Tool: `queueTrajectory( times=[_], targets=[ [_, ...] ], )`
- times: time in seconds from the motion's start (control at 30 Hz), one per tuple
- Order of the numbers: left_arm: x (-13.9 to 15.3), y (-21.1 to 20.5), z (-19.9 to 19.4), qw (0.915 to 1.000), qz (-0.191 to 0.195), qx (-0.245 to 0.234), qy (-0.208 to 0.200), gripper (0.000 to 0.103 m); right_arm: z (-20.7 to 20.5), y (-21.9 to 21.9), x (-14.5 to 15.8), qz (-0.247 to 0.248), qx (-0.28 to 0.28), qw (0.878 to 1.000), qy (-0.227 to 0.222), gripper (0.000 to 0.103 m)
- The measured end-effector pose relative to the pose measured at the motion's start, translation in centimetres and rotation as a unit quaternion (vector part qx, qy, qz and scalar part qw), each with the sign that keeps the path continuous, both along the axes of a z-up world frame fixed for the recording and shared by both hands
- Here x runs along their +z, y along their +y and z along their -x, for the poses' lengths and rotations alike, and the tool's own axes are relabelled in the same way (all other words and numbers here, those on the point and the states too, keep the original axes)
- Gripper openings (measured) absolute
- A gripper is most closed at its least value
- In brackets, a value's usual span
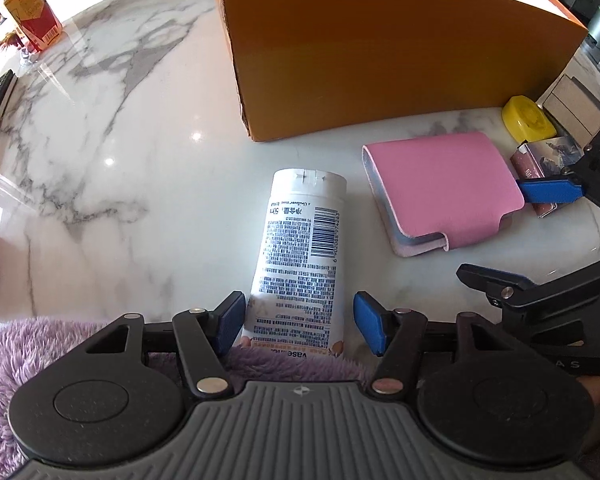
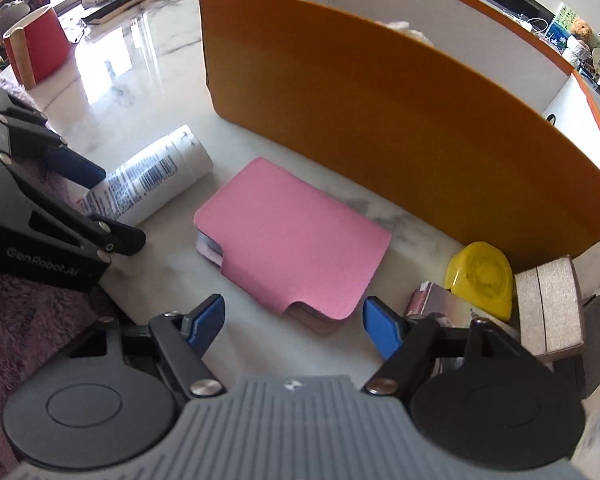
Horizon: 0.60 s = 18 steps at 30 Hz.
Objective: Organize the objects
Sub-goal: 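Grasp the white Vaseline lotion tube with the left gripper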
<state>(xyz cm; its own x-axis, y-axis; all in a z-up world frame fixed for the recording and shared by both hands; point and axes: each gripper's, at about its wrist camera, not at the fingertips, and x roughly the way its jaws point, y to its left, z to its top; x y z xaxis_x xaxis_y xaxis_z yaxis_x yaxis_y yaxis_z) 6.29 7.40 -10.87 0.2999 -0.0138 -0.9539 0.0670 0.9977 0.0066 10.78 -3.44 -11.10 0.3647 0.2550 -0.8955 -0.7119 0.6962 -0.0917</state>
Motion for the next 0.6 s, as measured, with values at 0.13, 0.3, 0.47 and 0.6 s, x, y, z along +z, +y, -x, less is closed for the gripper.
queueTrajectory(
  times=[0.13, 0.3, 0.47, 0.6],
  targets=[
    [0.1, 0.0, 0.2, 1.0, 0.0, -0.001, -0.004, 0.062, -0.3, -0.2, -0.2, -0.011, -0.004, 1.0, 0.005, 0.081],
    [0.7, -0.1, 0.3, 0.9997, 0.001, 0.001, -0.022, 0.062, -0.5, -0.2, -0.4, -0.02, -0.01, 1.0, 0.009, 0.081],
    [2.1, -0.1, 0.8, 0.9986, 0.012, 0.006, -0.052, 0.061, -0.5, 0.1, -0.4, -0.015, -0.009, 1.0, 0.005, 0.081],
    [3.1, -0.2, 1.0, 0.9974, 0.018, 0.007, -0.069, 0.061, -0.4, 0.3, -0.2, -0.002, -0.005, 1.0, -0.008, 0.08]
  ],
)
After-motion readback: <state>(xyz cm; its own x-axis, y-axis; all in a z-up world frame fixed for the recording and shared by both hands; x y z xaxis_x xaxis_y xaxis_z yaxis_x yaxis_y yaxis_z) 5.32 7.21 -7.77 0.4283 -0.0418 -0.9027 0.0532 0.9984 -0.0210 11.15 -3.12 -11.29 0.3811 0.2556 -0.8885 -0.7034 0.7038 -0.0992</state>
